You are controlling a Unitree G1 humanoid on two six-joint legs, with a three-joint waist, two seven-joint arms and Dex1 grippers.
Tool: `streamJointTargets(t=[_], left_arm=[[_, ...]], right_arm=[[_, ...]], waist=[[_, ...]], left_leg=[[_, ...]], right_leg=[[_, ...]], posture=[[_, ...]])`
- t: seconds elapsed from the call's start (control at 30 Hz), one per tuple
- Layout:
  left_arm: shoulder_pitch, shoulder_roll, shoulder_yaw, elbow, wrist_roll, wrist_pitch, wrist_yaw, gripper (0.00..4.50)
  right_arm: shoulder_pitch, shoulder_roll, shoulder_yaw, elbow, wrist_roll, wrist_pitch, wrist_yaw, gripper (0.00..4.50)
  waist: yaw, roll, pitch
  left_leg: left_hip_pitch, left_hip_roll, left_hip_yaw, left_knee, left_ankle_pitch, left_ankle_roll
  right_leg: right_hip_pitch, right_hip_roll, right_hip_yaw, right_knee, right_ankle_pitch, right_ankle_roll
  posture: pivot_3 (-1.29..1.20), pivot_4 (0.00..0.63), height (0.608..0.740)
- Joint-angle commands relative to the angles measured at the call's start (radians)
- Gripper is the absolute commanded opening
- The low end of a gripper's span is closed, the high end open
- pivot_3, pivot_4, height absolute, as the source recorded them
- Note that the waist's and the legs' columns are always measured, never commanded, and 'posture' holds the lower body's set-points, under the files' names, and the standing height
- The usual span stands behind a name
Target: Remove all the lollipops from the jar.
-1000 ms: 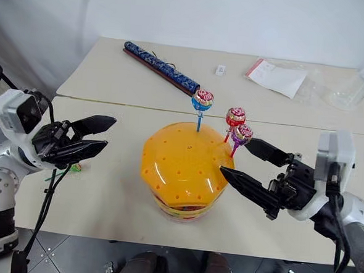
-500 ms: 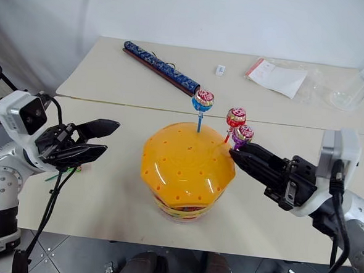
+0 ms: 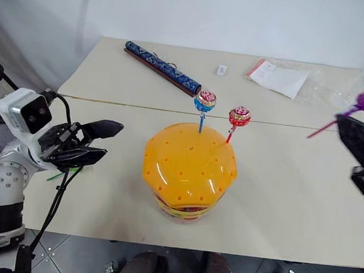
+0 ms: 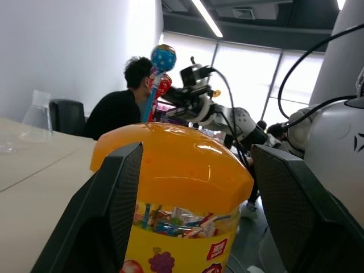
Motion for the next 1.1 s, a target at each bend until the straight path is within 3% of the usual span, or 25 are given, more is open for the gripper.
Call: streamJointTargets(t=[0.03,0.27,0.4,0.53,0.63,0.73,0.83,0.97,1.1], left_arm=[[-0.022,0.02,0.006,-0.012,0.026,-0.046,-0.019,3.21],[-0.004,0.023,0.012,-0.029,0.023,-0.052,-0.005,3.21],[0.005,0.025,0.015,-0.029,0.027,-0.057,0.001,3.21],[0.007,0.016,0.025,-0.019,0.022,-0.063,0.022,3.21],[0.008,0.009,0.037,-0.008,0.007,-0.058,0.042,3.21],[0.007,0.002,0.049,0.01,-0.013,-0.046,0.062,3.21],[0.009,-0.007,0.048,0.021,-0.021,-0.039,0.07,3.21],[0.009,-0.014,0.046,0.034,-0.014,-0.04,0.072,3.21],[0.014,-0.017,0.046,0.033,-0.011,-0.046,0.077,3.21]], right_arm=[[0.026,-0.156,0.179,0.15,-0.318,0.113,-0.069,0.05],[-0.019,-0.139,0.354,0.23,-0.552,0.041,0.122,0.05],[-0.054,-0.113,0.362,0.263,-0.606,0.012,0.235,0.98],[-0.08,-0.012,0.197,0.166,-0.52,-0.142,0.496,2.28],[-0.139,0.06,0.131,0.089,-0.455,-0.207,0.568,2.28],[-0.237,0.101,0.114,-0.061,-0.283,-0.122,0.476,2.28],[-0.346,0.129,0.21,-0.184,-0.183,-0.09,0.401,2.28],[-0.541,0.164,0.389,-0.241,-0.149,-0.058,0.308,2.28],[-0.633,0.184,0.479,-0.22,-0.166,-0.019,0.244,2.28]], waist=[[-0.004,0.0,0.0],[-0.001,0.006,0.0],[0.001,0.006,0.0],[0.002,0.006,0.001],[0.001,0.006,0.001],[-0.001,0.007,0.001],[-0.002,0.006,0.001],[-0.003,0.006,0.001],[0.002,0.006,0.001]], left_leg=[[0.0,0.0,0.001,0.0,0.0,0.0],[-0.001,0.001,0.002,-0.001,0.0,-0.001],[-0.001,0.001,0.003,0.001,0.0,-0.001],[-0.001,0.001,0.003,0.001,0.0,0.0],[-0.001,0.001,0.003,0.0,0.0,-0.001],[0.0,0.001,0.002,0.0,0.0,-0.001],[0.0,0.002,0.001,0.0,0.0,-0.002],[0.0,0.001,0.0,0.001,0.0,-0.002],[-0.002,0.001,-0.001,0.001,-0.001,-0.002]], right_leg=[[0.0,0.0,0.0,-0.001,0.0,0.0],[-0.004,0.002,-0.002,0.002,0.0,0.001],[-0.003,0.002,-0.003,0.001,0.002,0.004],[-0.002,0.002,-0.002,-0.002,0.003,0.006],[-0.002,0.002,-0.002,-0.001,0.003,0.006],[-0.002,0.001,-0.001,0.001,0.004,0.006],[-0.002,-0.002,-0.001,0.002,0.004,0.006],[-0.003,-0.002,0.0,0.002,0.004,0.006],[-0.003,-0.002,-0.001,0.002,0.003,0.006]], posture=[[0.0,0.15,0.74],[0.0,0.15,0.74],[0.0,0.15,0.74],[0.0,0.15,0.74],[0.0,0.15,0.74],[0.0,0.15,0.74],[0.0,0.15,0.74],[0.0,0.15,0.74],[0.0,0.15,0.74]])
